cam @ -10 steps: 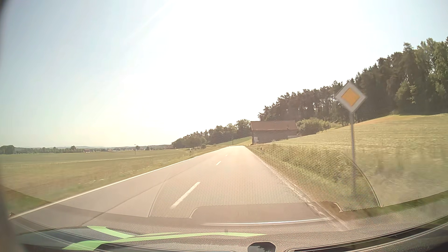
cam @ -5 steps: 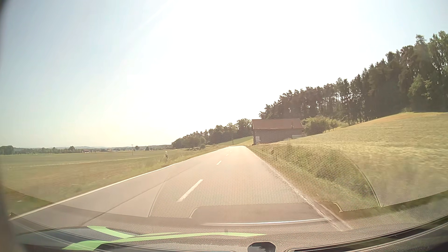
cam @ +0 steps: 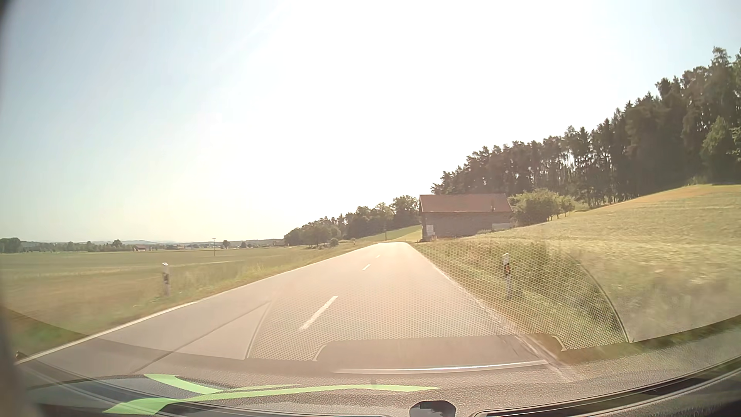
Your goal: Follow the waypoints while adhering to traffic rules and regulations
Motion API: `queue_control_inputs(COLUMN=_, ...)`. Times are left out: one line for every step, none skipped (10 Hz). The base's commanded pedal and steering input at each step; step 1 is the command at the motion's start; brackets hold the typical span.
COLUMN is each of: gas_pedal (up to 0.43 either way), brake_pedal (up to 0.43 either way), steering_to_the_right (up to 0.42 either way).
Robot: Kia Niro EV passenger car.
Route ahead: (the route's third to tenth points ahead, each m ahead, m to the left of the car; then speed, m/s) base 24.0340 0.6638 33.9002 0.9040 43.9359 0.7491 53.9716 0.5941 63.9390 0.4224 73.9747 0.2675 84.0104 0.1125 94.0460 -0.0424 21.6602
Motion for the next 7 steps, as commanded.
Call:
queue_control_inputs(gas_pedal=0.268, brake_pedal=0.000, steering_to_the_right=-0.004)
queue_control_inputs(gas_pedal=0.248, brake_pedal=0.000, steering_to_the_right=-0.003)
queue_control_inputs(gas_pedal=0.248, brake_pedal=0.000, steering_to_the_right=-0.003)
queue_control_inputs(gas_pedal=0.248, brake_pedal=0.000, steering_to_the_right=-0.003)
queue_control_inputs(gas_pedal=0.240, brake_pedal=0.000, steering_to_the_right=-0.003)
queue_control_inputs(gas_pedal=0.228, brake_pedal=0.000, steering_to_the_right=-0.003)
queue_control_inputs(gas_pedal=0.228, brake_pedal=0.000, steering_to_the_right=-0.003)
